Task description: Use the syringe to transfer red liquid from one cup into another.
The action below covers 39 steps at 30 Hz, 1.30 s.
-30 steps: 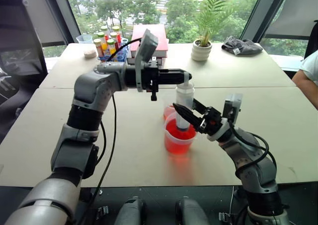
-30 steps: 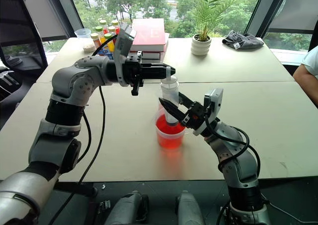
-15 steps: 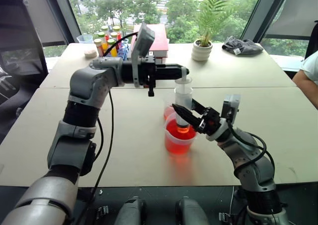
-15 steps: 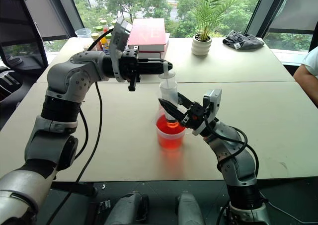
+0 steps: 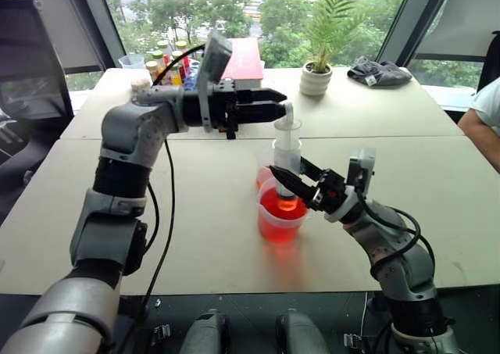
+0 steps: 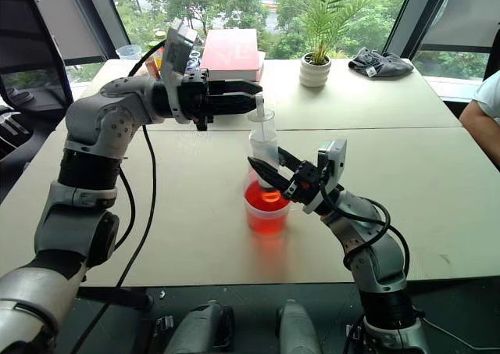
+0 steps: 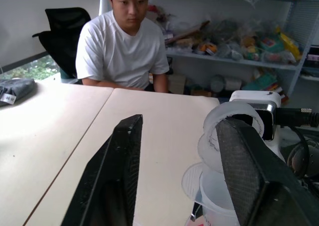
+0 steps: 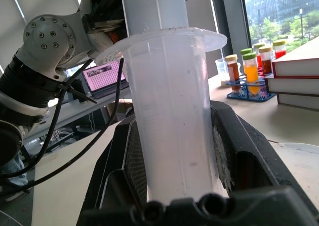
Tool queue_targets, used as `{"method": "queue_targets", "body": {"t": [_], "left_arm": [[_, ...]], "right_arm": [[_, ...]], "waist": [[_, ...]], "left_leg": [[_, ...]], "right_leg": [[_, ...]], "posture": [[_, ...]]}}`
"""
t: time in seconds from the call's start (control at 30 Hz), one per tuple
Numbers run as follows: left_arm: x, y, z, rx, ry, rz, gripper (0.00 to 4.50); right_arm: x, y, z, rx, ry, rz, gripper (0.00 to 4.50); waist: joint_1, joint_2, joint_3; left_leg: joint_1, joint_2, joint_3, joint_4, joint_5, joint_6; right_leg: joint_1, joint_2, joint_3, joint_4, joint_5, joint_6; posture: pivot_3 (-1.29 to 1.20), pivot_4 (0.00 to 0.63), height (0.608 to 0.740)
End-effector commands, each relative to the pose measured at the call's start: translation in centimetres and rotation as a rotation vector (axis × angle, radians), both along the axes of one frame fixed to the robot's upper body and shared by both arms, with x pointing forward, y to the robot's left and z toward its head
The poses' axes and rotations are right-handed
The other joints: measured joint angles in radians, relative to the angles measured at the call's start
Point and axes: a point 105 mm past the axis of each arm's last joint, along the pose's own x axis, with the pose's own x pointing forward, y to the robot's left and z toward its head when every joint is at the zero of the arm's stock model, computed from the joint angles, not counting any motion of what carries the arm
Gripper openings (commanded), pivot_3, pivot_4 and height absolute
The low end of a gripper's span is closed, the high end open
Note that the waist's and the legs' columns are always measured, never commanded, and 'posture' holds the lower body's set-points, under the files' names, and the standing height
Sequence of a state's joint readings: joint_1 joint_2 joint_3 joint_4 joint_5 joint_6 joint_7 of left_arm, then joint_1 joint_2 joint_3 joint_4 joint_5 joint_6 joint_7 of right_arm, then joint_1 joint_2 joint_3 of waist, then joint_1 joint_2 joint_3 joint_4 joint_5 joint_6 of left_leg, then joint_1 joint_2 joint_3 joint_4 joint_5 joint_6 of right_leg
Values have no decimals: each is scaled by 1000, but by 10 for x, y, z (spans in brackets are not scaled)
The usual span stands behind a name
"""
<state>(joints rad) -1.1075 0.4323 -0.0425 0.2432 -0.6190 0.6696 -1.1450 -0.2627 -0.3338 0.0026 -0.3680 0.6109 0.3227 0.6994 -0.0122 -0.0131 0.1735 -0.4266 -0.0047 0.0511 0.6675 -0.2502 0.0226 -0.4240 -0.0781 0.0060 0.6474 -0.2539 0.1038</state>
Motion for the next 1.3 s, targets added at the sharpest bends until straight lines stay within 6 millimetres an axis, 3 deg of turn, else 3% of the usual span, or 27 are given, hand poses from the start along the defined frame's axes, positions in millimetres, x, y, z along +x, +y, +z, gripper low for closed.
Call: {"method": "queue_targets", "body": {"t": [0.03,0.07,0.37,0.47,0.6,0.73,0.83,0.97,1.13,1.3], "left_arm": [[-9,4,20,-22,-90,-5,4039],[-9,6,18,-14,-88,-3,4479],[-3,35,-4,40,-38,95,4479],[0,54,-10,58,-25,172,4479],[2,64,-11,59,-24,218,4479],[1,63,-11,56,-29,221,4479],[0,60,-9,46,-40,222,4479],[-3,55,-4,32,-50,217,4479],[-4,45,5,8,-67,191,4479],[1,31,18,-24,-97,168,4479]], "right_arm": [[-6,3,18,11,-64,28,1419],[-6,3,21,13,-72,26,1419],[-3,-8,45,46,-106,-5,1419],[0,-12,71,82,-132,-6,1419],[16,-12,106,138,-161,-3,1419],[41,-11,122,164,-190,-21,1419],[63,-6,117,167,-221,-44,1419],[83,0,95,179,-214,-69,1419],[93,5,64,139,-206,-93,1419],[94,7,50,118,-196,-98,1419]], "waist": [[0,0,0],[1,0,0],[-1,0,0],[-4,0,0],[0,0,0],[3,0,0],[0,0,0],[-4,0,0],[-3,0,0],[-2,0,0]], "left_leg": [[0,0,0,0,0,0],[0,0,0,0,0,0],[0,0,0,0,0,0],[0,0,0,0,0,0],[0,1,0,0,0,0],[0,0,0,0,0,0],[0,0,1,0,0,0],[0,0,1,-1,0,0],[0,0,1,-1,0,0],[0,0,1,-1,0,-1]], "right_leg": [[0,0,0,0,0,0],[0,0,0,0,0,0],[0,0,0,0,0,0],[-1,0,1,1,0,0],[-1,-1,0,1,0,0],[0,-1,0,1,0,0],[0,-1,0,0,0,0],[-1,-1,0,0,0,0],[-1,-1,0,0,0,0],[-1,-1,0,0,0,0]], "posture": [[0,150,740],[0,150,740],[0,150,740],[0,150,740],[0,150,740],[0,150,740],[0,150,740],[0,150,740],[0,150,740],[0,150,740]]}}
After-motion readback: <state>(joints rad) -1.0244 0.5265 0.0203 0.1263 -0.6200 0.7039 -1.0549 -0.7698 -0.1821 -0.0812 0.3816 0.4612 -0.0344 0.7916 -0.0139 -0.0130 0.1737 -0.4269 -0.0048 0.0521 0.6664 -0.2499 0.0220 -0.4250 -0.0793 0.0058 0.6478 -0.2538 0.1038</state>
